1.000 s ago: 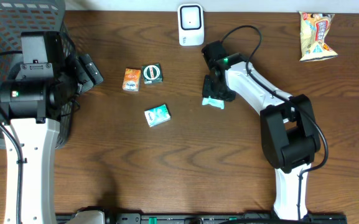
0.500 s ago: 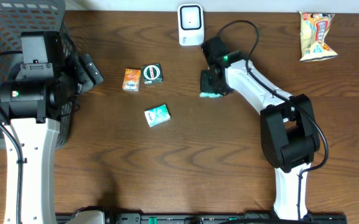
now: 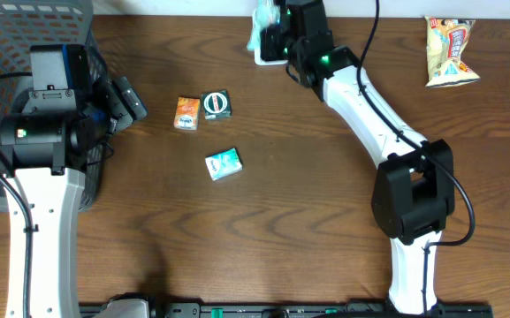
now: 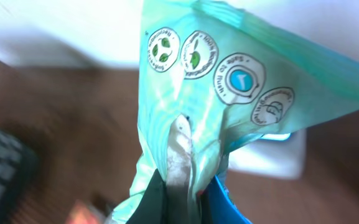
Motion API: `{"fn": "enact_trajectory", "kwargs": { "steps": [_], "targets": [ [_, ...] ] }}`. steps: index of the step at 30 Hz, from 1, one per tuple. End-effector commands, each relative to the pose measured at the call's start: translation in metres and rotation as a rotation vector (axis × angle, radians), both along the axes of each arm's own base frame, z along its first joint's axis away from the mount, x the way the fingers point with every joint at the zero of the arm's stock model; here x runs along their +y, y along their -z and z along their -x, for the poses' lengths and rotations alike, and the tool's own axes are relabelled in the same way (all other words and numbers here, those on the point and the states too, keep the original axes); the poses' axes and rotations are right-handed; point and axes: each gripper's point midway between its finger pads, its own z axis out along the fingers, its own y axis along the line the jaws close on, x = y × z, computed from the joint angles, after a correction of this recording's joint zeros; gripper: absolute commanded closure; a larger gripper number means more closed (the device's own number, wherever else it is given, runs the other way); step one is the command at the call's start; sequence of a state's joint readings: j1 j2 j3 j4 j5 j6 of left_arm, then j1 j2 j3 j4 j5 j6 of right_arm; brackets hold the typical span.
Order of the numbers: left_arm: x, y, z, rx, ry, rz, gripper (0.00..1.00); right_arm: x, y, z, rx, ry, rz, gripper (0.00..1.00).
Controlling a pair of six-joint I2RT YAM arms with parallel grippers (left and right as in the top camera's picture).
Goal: Scan the item barcode
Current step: 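Raise the wipes pack in front of the scanner with the right gripper, then carry the wipes pack to the far right corner and release it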
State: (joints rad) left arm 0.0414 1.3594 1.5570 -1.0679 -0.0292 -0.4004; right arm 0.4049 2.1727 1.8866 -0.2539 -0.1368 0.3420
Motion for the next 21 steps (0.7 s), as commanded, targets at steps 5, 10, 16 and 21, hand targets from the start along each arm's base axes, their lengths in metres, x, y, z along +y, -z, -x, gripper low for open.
{"fn": "enact_trajectory", "kwargs": {
  "steps": [5, 10, 16, 21],
  "targets": [
    [0.002, -0.002, 0.001, -0.005, -0.015, 0.000, 0.02, -0.007, -0.012, -0.040, -0.024, -0.026, -0.165, 0.99],
    [0.002, -0.002, 0.001, -0.005, -0.015, 0.000, 0.02, -0.010, 0.022, -0.062, 0.074, 0.013, -0.180, 0.99],
    [0.002, -0.002, 0.001, -0.005, -0.015, 0.000, 0.02, -0.007, 0.061, -0.065, 0.154, 0.005, -0.161, 0.99],
    [0.002, -0.002, 0.001, -0.005, -0.015, 0.000, 0.02, -0.012, 0.052, -0.063, 0.119, -0.029, -0.110, 0.99]
  ]
}}
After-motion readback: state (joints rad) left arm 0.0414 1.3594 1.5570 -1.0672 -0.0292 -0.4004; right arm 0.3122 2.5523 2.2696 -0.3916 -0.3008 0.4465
